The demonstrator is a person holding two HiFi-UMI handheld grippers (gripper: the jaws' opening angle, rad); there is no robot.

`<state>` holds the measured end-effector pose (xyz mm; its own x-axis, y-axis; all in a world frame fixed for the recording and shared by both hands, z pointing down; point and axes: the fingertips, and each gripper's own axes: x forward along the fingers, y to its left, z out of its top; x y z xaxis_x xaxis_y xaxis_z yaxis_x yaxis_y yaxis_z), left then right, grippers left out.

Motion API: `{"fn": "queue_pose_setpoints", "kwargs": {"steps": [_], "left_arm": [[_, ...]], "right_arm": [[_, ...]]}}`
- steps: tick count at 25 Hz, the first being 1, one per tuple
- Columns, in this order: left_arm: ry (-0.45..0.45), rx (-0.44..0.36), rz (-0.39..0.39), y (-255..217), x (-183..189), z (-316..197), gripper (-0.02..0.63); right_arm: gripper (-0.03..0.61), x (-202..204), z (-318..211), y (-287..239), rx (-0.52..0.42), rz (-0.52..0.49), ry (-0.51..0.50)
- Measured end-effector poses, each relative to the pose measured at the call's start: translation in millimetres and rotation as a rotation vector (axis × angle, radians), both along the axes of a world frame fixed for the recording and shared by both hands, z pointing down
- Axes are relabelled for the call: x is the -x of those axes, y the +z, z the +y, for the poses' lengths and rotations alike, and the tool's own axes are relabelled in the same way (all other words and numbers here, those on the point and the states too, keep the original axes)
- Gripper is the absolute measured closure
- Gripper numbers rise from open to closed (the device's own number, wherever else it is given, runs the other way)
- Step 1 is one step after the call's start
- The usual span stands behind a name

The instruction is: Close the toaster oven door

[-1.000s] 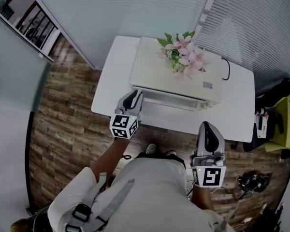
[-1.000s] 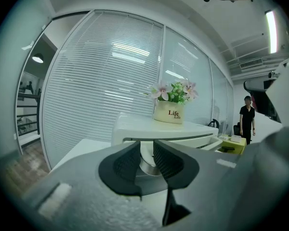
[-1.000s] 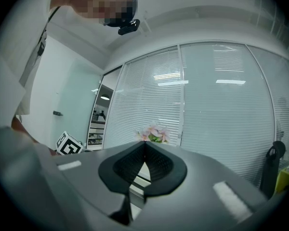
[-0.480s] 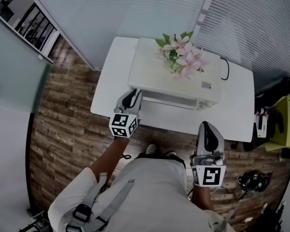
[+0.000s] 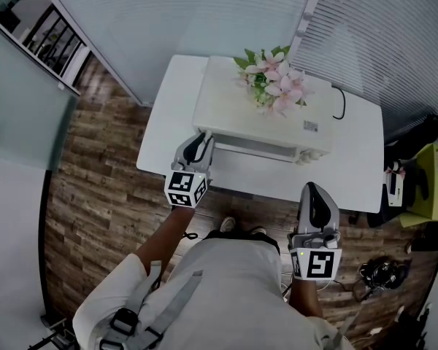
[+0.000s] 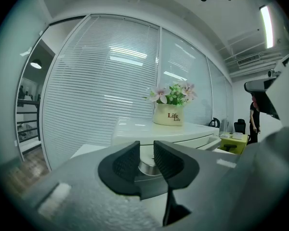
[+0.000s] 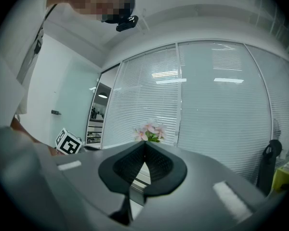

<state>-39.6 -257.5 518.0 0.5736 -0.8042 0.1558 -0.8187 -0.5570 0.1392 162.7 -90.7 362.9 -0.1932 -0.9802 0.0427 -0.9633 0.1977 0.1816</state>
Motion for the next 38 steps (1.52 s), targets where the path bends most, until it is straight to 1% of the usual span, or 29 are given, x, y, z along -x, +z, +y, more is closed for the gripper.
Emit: {"fn": "queue_pose_setpoints", "kwargs": {"steps": [9,17,21,27,31,38], "left_arm": [[0.046,-0.018,0.0,-21.3,2.3,35.8,0.523],[0.099,-0.059,0.054,-60.5,-9.1,65.2,0.535],[0.122,-0.089,0.057,-76.7,-14.7,79.3,0.535],[0.132,-0.134,0.054,-100.5,-16.6,96.7,0.535],[0.136,-0.146,0.054,-113.1,-17.1,106.2,0.535],[0.134,-0.16,0.058,-121.0,-15.3,116.9,0.535]], "right_arm": [[0.572,-0.3,5.1,-1.2,-0.002,0.004,0.003],[0.574,0.9,8.0,-4.1,-0.006,0.009,-0.003],[0.572,2.1,10.7,-5.1,-0.004,0.011,-0.006],[0.574,4.5,15.8,-6.3,-0.003,0.014,-0.012],[0.572,6.6,18.5,-6.4,-0.004,0.015,-0.015],[0.574,7.5,20.9,-9.1,-0.012,0.017,-0.013]]}}
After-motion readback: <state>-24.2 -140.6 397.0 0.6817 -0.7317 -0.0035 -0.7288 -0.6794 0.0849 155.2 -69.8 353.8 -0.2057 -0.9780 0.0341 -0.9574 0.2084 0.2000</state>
